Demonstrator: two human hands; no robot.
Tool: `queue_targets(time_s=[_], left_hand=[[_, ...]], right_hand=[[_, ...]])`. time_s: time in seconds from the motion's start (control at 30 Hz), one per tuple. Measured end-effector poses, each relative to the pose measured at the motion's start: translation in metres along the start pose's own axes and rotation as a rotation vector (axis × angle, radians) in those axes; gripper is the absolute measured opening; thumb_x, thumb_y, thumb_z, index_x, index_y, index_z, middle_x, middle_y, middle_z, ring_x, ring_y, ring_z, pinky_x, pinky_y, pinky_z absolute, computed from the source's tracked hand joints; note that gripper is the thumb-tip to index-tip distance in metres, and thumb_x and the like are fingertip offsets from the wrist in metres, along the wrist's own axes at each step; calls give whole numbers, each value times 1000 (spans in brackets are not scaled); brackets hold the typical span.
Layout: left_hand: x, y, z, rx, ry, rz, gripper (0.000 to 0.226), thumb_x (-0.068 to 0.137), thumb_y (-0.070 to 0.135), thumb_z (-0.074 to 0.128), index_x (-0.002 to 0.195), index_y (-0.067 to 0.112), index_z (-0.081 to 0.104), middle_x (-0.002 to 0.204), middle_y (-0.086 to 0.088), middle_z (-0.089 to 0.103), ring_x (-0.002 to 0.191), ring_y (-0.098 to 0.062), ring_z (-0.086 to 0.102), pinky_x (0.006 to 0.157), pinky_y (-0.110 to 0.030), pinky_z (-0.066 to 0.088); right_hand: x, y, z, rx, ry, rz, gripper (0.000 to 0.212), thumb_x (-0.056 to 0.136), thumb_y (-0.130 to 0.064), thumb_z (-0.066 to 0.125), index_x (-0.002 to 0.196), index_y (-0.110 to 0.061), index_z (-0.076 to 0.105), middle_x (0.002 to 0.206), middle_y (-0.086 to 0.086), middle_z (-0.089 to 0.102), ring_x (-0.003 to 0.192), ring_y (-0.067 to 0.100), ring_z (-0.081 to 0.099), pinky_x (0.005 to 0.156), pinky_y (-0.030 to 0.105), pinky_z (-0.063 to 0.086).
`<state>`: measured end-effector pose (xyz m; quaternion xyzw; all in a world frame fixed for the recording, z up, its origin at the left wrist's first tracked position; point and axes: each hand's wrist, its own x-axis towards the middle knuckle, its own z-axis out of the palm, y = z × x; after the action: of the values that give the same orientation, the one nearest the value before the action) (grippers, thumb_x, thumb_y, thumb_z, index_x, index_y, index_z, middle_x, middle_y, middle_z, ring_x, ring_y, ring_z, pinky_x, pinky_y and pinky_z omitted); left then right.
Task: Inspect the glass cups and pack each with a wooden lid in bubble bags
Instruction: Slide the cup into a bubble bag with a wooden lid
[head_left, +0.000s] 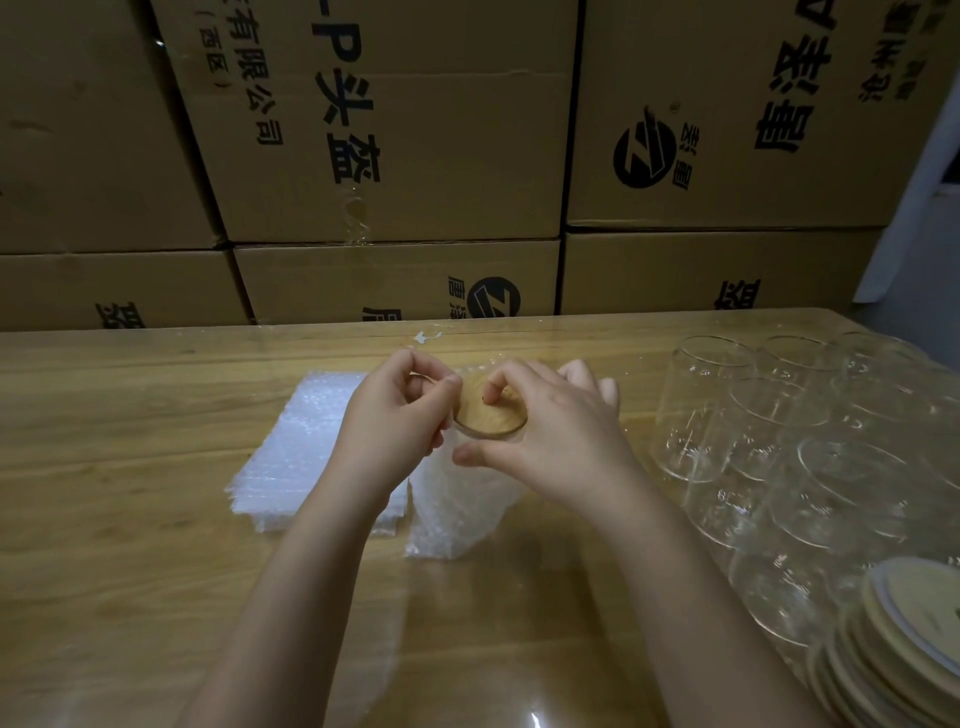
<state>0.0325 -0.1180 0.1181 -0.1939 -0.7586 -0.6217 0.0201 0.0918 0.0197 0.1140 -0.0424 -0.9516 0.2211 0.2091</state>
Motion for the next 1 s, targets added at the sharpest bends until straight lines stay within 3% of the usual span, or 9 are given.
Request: queue_targets(time_s=[0.17,0.3,0.4,0.47,0.57,0.7,0.8,0.87,1.0], left_hand=[[-4,0,-8,563,20,100,19,88,43,58,91,26,49,62,7,62,63,-11,63,59,-36,50],[-13,12,-8,773,-34,82,37,76,67,47,86,32,43,65,9,63,63,-8,60,51,-30,39],[-19,17,-7,896,-54,54,38,74,60,43,97,30,39,69,7,65,67,-11,60,51,-29,38],[-21,19,-8,903,-91,43,30,77,47,48,100,31,37,68,6,67,66,-12,62,51,-29,41],[-22,23,-12,817,-111,37,22,81,31,54,98,32,40,64,5,67,63,-10,64,54,-31,46],[-19,27,-25,600,-10,81,22,82,20,59,88,35,43,63,17,66,54,-1,62,58,-39,54],[-14,26,-34,420,107,104,23,85,18,60,89,36,46,68,15,66,55,-2,64,64,-48,57],[-11,23,-36,388,177,118,21,88,21,63,88,35,47,68,9,67,55,-2,64,64,-49,57],[-3,11,-34,471,266,162,12,91,25,61,95,30,50,81,10,64,62,-7,63,66,-46,54]], right_hand=[[2,4,1,55,-35,-1,38,71,-72,55,93,-41,50,117,-23,48,110,9,29,91,34,22],[2,10,-4,346,-86,58,16,84,-51,57,96,-41,59,146,-15,27,136,5,21,94,24,24],[4,13,1,380,-117,75,20,90,-47,54,106,-36,57,121,-16,50,107,0,49,72,14,35],[5,14,3,343,-77,59,29,93,-46,50,117,-31,56,116,-16,54,99,-1,49,72,15,38],[5,12,-2,357,-8,65,39,98,-44,41,131,-26,53,129,-11,55,104,0,50,83,21,41],[2,13,-20,376,45,83,42,102,-40,33,126,-19,60,126,-7,62,117,8,54,95,27,41],[-3,11,-35,339,100,79,53,102,-42,29,111,0,61,112,10,67,106,22,59,94,42,46],[-7,6,-42,255,117,70,55,101,-42,27,107,2,61,105,16,67,102,28,59,90,47,46],[-14,-1,-50,163,126,57,43,99,-32,31,107,-5,64,100,8,70,81,21,61,76,34,51]])
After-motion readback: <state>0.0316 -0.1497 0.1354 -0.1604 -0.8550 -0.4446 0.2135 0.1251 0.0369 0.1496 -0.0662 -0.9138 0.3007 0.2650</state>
